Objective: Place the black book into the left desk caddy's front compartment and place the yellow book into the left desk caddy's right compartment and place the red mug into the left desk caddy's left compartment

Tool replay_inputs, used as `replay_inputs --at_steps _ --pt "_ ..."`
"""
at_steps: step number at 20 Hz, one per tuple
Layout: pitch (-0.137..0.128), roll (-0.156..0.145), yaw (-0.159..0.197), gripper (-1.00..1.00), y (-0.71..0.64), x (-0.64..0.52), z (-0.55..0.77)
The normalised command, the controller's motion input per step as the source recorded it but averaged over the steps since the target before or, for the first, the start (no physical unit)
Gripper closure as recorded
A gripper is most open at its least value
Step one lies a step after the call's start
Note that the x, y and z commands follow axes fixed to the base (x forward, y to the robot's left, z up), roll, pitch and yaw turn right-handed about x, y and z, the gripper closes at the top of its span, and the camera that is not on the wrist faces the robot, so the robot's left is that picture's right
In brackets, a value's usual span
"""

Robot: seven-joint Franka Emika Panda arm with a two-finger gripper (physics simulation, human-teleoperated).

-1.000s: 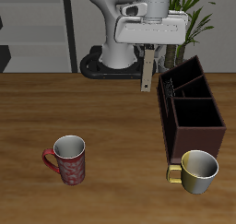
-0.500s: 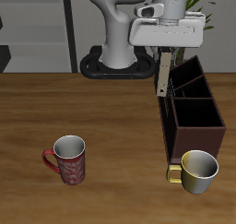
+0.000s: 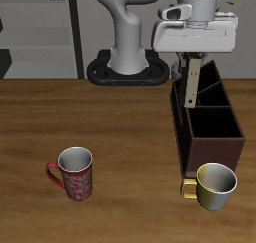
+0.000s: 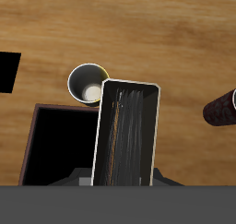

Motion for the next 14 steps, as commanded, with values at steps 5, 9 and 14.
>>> replay_inputs --at_steps 5,9,14 --pt "0.026 0.034 -0.023 1.0 0.27 0.06 -0.08" --pt "0.02 0.058 0.002 1.0 0.42 0.06 -0.16" --pt "0.02 0.008 -0.017 1.0 0.21 0.06 -0.1"
